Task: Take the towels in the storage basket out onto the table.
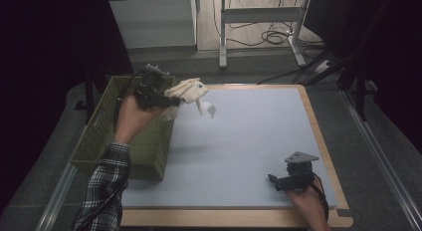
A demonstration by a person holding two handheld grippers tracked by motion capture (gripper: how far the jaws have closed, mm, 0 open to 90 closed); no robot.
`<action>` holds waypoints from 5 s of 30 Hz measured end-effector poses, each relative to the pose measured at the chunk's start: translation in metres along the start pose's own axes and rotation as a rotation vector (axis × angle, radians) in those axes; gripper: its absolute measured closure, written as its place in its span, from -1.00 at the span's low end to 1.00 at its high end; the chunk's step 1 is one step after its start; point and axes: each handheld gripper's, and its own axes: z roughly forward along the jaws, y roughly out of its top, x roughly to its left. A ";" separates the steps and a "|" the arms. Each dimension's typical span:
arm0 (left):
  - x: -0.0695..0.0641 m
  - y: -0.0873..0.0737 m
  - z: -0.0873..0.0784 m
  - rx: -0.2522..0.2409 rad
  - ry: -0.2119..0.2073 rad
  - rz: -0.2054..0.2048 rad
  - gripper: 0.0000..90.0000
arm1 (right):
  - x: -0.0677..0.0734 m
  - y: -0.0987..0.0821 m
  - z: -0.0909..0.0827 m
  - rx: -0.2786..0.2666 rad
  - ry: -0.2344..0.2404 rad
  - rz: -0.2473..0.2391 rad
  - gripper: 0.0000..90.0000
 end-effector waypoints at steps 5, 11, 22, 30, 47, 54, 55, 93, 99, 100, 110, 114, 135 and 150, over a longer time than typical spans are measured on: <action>-0.010 0.004 0.013 0.002 -0.012 0.015 0.59 | 0.000 0.000 0.000 0.000 0.000 0.000 -1.00; -0.024 0.005 0.031 0.008 -0.036 0.039 0.58 | 0.000 0.000 0.000 0.001 0.001 0.001 -1.00; -0.062 0.003 0.079 0.018 -0.117 0.089 0.57 | 0.000 0.000 0.000 0.001 0.001 0.001 -1.00; -0.083 -0.005 0.113 0.007 -0.160 0.087 0.55 | 0.000 0.000 0.000 0.001 0.001 0.001 -1.00; -0.111 -0.034 0.178 0.031 -0.171 0.114 0.41 | 0.000 0.000 0.000 0.002 0.000 -0.002 -1.00; -0.120 -0.047 0.199 0.056 -0.187 0.124 0.19 | 0.000 0.000 0.000 0.003 0.000 -0.001 -1.00; -0.121 -0.049 0.201 0.064 -0.190 0.132 0.11 | 0.000 0.000 0.000 0.003 0.000 -0.001 -1.00; -0.118 -0.079 0.159 -0.017 -0.215 0.163 -0.06 | -0.003 0.008 -0.007 -0.010 0.070 -0.001 -0.23; -0.123 -0.075 0.159 -0.015 -0.227 0.178 -0.25 | -0.008 0.022 -0.007 -0.023 0.098 -0.008 -0.07; -0.126 -0.072 0.160 -0.007 -0.231 0.191 -0.27 | -0.009 0.029 -0.006 -0.028 0.108 -0.011 -0.04; -0.140 -0.063 0.177 0.017 -0.235 0.206 -0.16 | -0.011 0.054 0.028 0.033 0.151 -0.025 0.17; -0.147 -0.065 0.195 0.065 -0.125 0.267 0.38 | -0.010 0.053 0.032 0.038 0.181 -0.028 0.70; -0.078 -0.089 0.142 -0.074 0.003 0.048 0.82 | -0.049 0.064 -0.017 -0.010 0.082 -0.025 0.88; -0.070 -0.095 0.143 -0.048 0.055 -0.003 0.12 | -0.059 0.062 -0.019 0.014 0.098 0.015 0.50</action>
